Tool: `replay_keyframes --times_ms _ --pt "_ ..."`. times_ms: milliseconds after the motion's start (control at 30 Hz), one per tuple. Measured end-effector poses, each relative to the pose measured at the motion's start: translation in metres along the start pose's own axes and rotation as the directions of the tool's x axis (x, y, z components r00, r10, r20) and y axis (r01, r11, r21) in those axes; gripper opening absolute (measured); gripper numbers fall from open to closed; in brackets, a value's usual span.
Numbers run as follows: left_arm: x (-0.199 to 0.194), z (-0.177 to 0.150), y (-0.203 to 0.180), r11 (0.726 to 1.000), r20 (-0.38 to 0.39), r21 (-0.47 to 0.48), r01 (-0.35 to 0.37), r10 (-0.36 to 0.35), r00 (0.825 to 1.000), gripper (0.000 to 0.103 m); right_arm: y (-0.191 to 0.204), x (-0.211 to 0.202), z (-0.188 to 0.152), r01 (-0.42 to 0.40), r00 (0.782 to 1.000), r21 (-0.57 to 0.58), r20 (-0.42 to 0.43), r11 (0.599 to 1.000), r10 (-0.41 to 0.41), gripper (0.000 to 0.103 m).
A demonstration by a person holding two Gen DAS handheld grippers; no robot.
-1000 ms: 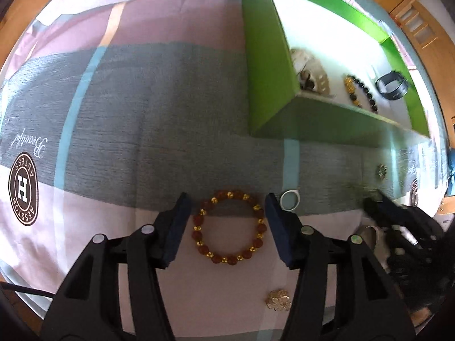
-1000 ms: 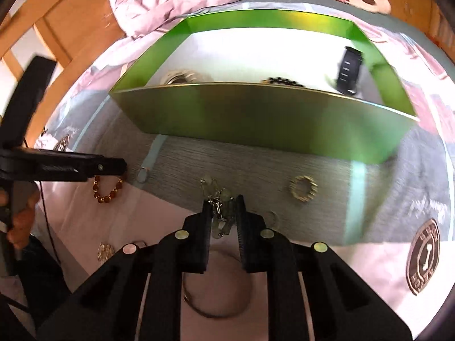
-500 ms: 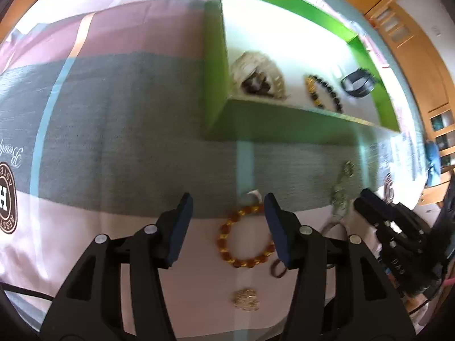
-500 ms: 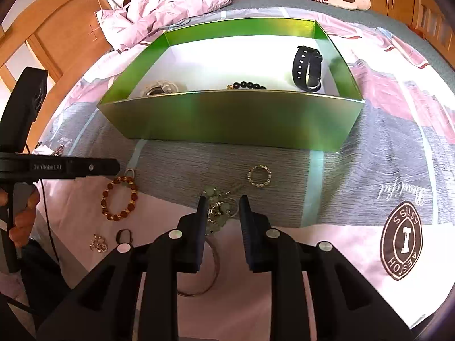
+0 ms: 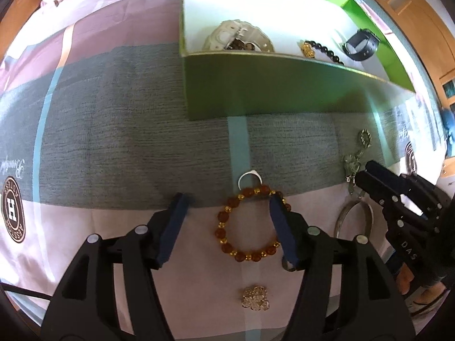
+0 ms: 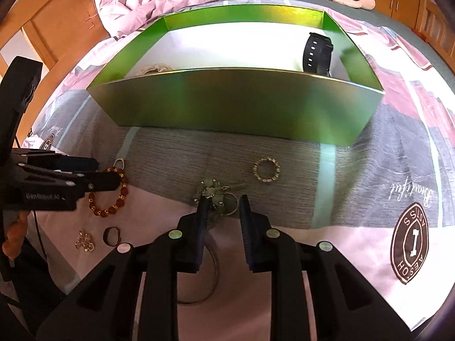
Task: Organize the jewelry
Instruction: 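Move the left gripper to the red-and-gold bead bracelet while the right reaches the green jade pendant, then close the left gripper around the red bead bracelet while the right grips the jade pendant chain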
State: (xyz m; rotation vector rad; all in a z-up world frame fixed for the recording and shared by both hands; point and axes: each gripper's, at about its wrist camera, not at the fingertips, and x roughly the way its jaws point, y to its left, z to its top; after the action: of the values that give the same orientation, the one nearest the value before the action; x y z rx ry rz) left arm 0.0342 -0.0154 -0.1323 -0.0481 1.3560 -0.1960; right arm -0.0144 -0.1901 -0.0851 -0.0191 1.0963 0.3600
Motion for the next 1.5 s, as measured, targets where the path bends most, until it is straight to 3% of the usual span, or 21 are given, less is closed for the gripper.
replay_keyframes --times_ms 67,100,133,167,233,333,400,467,700,767,933,1100,1167,1200,1233,1300,1500 --pt "0.001 0.0 -0.003 0.999 0.009 0.018 -0.044 0.043 0.999 0.047 0.002 -0.002 0.001 -0.016 1.0 0.001 0.003 1.0 0.016 0.023" --pt "0.001 0.0 -0.004 0.998 0.012 0.021 -0.053 0.052 0.999 0.045 0.003 -0.002 0.001 -0.025 1.0 -0.001 0.004 1.0 0.025 0.023" --pt "0.001 0.0 -0.003 0.998 0.014 0.019 -0.053 0.053 0.999 0.041 0.005 -0.001 0.002 -0.028 1.0 -0.007 0.0 1.0 0.028 0.028" --pt "0.0 0.001 -0.003 0.998 0.017 0.017 -0.055 0.054 0.998 0.035 0.007 0.0 0.002 -0.024 1.0 -0.011 -0.003 1.0 0.024 0.041" --pt "0.0 0.001 -0.003 0.997 0.022 0.02 -0.071 0.07 0.997 0.03 0.01 0.003 0.0 -0.017 1.0 -0.017 -0.005 1.0 0.017 0.048" --pt "0.0 0.002 -0.004 0.997 0.024 0.025 -0.075 0.075 0.997 0.029 0.018 0.012 -0.002 0.009 1.0 -0.057 -0.01 0.998 -0.009 0.048" --pt "0.0 0.004 -0.003 0.998 0.021 0.018 -0.066 0.065 0.998 0.032 0.021 0.012 -0.004 0.026 1.0 -0.076 0.0 0.997 -0.026 0.04" --pt "-0.002 0.001 0.001 0.998 0.019 0.02 -0.061 0.06 0.998 0.035 0.021 0.012 -0.004 0.019 1.0 -0.087 -0.002 0.996 -0.02 0.024" --pt "0.002 0.002 -0.011 0.995 0.024 0.045 -0.086 0.085 0.996 0.037 0.02 0.011 -0.005 -0.001 1.0 -0.084 -0.004 0.996 0.0 0.021" --pt "0.002 0.003 -0.014 0.995 0.032 0.046 -0.093 0.092 0.995 0.027 0.019 0.01 -0.006 -0.006 1.0 -0.082 -0.004 0.997 0.005 0.021" --pt "-0.002 0.003 -0.021 0.995 0.034 0.046 -0.093 0.091 0.995 0.024 0.018 0.011 -0.008 -0.013 1.0 -0.08 -0.013 0.997 0.012 0.021" --pt "0.002 0.003 -0.028 0.994 0.03 0.057 -0.09 0.089 0.996 0.034 0.021 0.011 -0.006 -0.004 1.0 -0.07 -0.015 0.998 0.003 0.025" --pt "0.004 0.003 -0.034 0.994 0.028 0.067 -0.089 0.087 0.996 0.045 0.025 0.011 -0.006 0.002 1.0 -0.089 -0.012 0.996 -0.003 0.039" --pt "0.006 0.004 -0.038 0.993 0.026 0.072 -0.089 0.087 0.996 0.05 0.028 0.011 -0.006 0.009 1.0 -0.101 -0.009 0.995 -0.01 0.052" --pt "0.008 0.004 -0.042 0.993 0.024 0.075 -0.089 0.088 0.996 0.058 0.031 0.011 -0.006 0.03 1.0 -0.115 -0.002 0.993 -0.03 0.057" --pt "0.01 0.003 -0.048 0.991 0.024 0.088 -0.101 0.099 0.995 0.06 0.036 0.013 -0.007 0.069 0.998 -0.134 0.009 0.989 -0.068 0.058" --pt "0.011 0.004 -0.055 0.992 0.025 0.087 -0.096 0.094 0.995 0.06 0.036 0.018 -0.006 0.071 0.997 -0.129 0.011 0.989 -0.07 0.058"
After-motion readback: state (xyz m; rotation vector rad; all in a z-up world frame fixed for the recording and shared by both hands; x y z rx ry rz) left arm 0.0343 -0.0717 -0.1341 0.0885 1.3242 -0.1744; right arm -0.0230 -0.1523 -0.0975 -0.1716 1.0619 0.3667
